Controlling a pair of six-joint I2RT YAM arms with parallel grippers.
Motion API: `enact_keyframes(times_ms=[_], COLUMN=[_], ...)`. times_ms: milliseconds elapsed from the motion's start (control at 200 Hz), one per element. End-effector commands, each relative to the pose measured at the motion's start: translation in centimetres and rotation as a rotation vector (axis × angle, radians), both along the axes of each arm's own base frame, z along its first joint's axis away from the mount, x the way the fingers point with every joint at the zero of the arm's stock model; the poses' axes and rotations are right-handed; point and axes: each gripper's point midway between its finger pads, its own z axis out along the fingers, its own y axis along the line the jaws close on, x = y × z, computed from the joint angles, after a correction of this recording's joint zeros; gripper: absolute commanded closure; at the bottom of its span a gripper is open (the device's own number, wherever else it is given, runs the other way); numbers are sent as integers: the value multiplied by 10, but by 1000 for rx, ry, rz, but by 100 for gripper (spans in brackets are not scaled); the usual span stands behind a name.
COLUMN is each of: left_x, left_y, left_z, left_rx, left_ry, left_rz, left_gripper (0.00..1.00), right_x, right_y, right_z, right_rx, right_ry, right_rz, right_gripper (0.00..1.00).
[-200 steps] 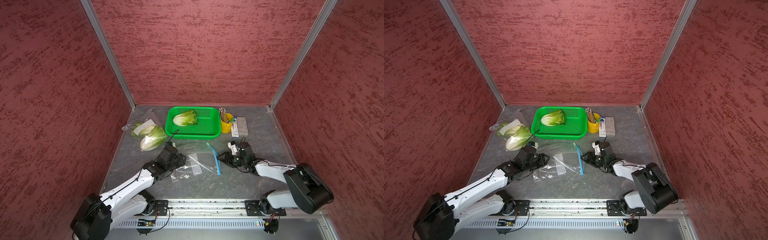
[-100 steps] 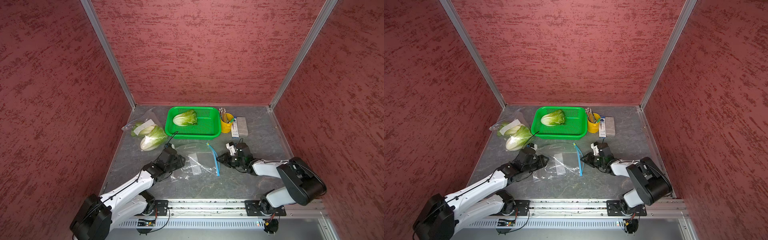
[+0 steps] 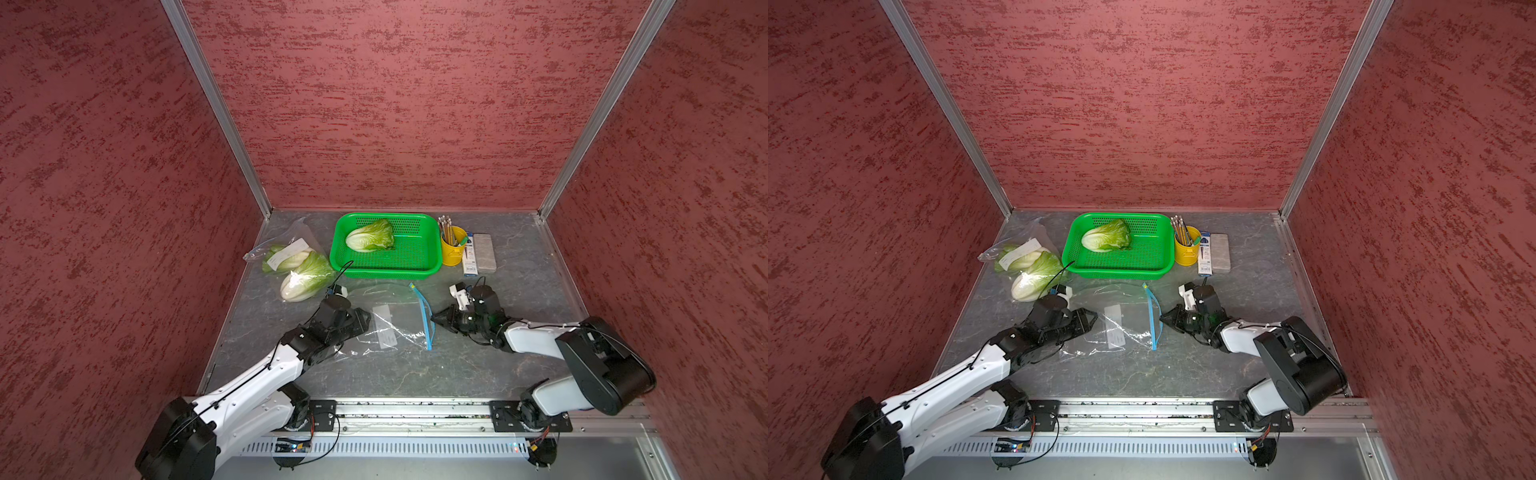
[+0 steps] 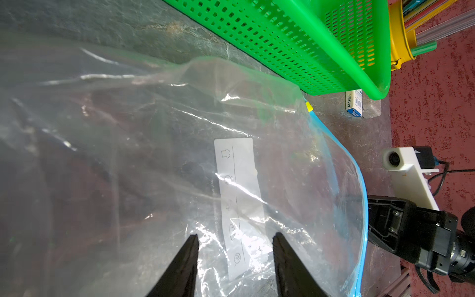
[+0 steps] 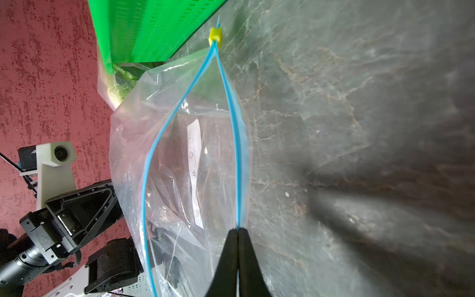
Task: Put the chinese cabbages into a zipper bag and zip it
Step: Open the zipper of the food storage bag at the center of the board.
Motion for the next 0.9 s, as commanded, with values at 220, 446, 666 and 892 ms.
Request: enact_keyframes(times_ms=[220,446,666,892], left_x=[-4,-11,-15,-11], left_y=[12,6,-21,-49], left_z=[46,94,138,175], left_rx=[13,33,136,139], left_ry=[-50,-71,-123,-199], left_rz=[3,-55,-146,-199], left_gripper=[46,37,32,30], right_x=[10,18,22,21], right_y=[13,22,34,52], right_z=[60,112,168,208], right_rx=[39,42,105,131], right_ry=[-110,-186,-259,-314], right_rz=[-16,-47,-60,-31], right_gripper=[100,100,100,100])
